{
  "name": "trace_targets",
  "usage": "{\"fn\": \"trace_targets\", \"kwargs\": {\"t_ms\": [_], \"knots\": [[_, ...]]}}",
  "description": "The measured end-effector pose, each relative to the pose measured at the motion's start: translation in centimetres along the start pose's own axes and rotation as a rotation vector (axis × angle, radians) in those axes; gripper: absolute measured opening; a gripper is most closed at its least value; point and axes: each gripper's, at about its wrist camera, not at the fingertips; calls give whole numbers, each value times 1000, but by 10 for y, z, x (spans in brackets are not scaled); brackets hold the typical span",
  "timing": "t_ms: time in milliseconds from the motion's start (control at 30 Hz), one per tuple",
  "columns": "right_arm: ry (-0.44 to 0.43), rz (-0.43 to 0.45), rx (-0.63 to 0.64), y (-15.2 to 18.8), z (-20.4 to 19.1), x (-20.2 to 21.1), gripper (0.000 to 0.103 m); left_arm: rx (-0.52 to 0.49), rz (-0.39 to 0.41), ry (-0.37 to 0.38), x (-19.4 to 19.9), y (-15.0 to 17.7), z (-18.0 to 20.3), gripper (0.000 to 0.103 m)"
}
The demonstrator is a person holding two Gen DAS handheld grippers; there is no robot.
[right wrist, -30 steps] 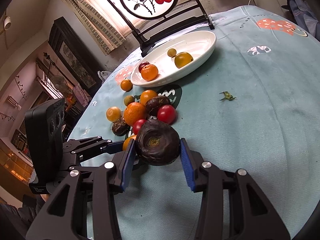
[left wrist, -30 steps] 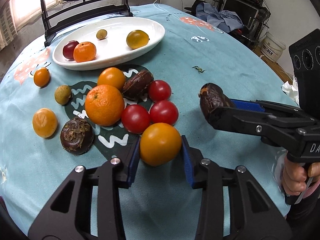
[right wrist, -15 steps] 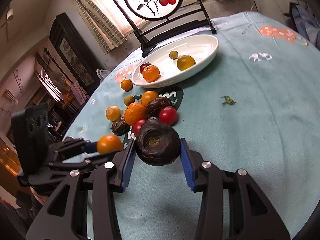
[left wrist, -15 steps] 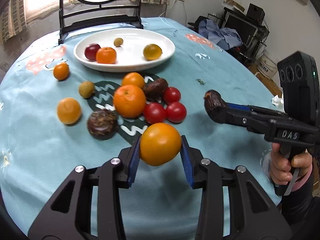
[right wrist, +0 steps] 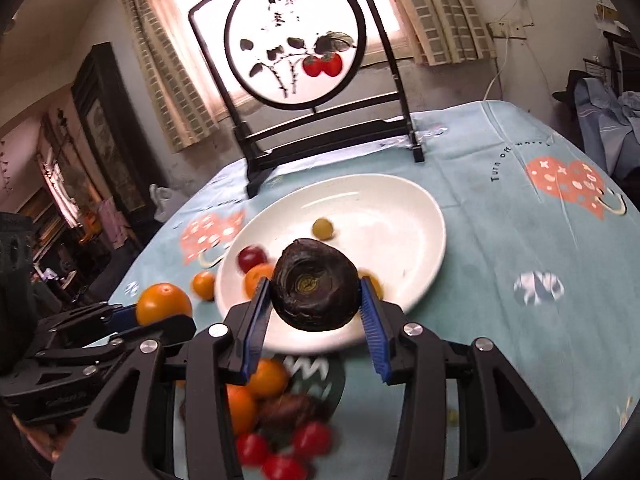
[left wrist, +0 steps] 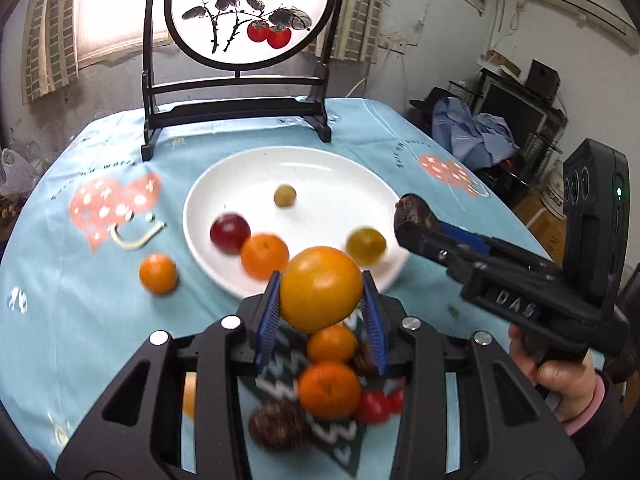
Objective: Organize fruits
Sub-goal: 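Carry both fruits over the white plate and open both tools, then grasp the red cherry tomato with the right tool while the left tool grasps the orange citrus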
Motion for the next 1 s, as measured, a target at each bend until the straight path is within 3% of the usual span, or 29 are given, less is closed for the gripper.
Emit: {"fn": "trace_targets", "kwargs": {"t_ms": [167, 433, 500, 600, 667, 733, 767, 1000], "knots": [[46, -19, -27, -15, 19, -35, 44, -4, -43, -61, -47, -35, -3, 39], [70, -72, -43, -20, 41, -60, 45, -22, -113, -75, -97, -42, -1, 39], [83, -62, -51, -21, 42, -58, 49, -5, -117, -81, -99, -43, -3, 45], [78, -29, -62, -24, 41, -44, 54, 11, -84, -99, -83, -46, -6, 67], [52, -9, -64, -25, 38, -31, 54, 8, -49, -103, -63, -46, -8, 72], [42, 7, -57, -24, 30, -19, 56, 18, -12, -128, -38, -40, -12, 84], [35, 16, -54, -22, 26, -12, 64, 26, 9, -140, -25, -36, -15, 92], [-33, 22, 29, 7, -12, 17, 65, 97, 94, -218, 32, 20, -47, 101]]}}
Point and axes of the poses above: each gripper's, at about its wrist camera, not at the fingertips, and x roughly against the way its jaws point, z to its right, y to its underside, and after that the axes turned 2 degrees about -z, right-handed
